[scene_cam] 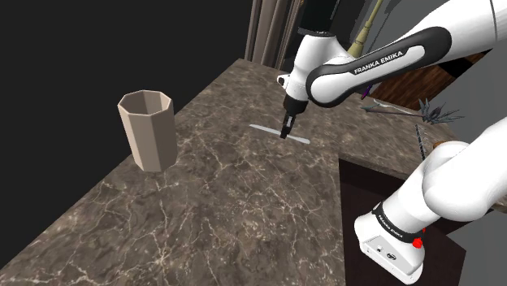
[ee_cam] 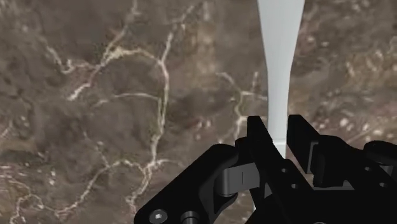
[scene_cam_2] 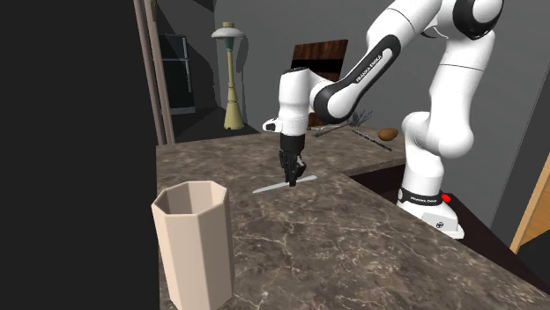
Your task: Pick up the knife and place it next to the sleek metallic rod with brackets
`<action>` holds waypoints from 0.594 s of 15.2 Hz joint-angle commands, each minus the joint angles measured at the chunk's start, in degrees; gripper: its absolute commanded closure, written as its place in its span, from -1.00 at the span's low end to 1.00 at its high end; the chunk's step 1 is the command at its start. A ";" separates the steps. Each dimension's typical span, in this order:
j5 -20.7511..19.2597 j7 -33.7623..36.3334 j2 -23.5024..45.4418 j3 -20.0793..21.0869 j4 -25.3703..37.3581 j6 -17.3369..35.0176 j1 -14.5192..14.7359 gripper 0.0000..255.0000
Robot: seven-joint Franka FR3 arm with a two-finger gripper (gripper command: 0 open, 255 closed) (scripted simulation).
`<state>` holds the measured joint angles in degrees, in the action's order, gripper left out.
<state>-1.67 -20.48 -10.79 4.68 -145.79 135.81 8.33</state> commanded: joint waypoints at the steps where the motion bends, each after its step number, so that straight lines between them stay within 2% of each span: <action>1: -0.09 0.01 0.13 -0.17 -0.08 0.08 -0.14 1.00; 7: -0.09 0.01 0.16 -0.15 -0.05 0.07 -0.15 1.00; 9: 0.07 -0.16 -0.97 -0.19 0.58 -1.68 -0.12 1.00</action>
<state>-1.66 -20.53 -11.23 4.55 -145.41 134.90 8.23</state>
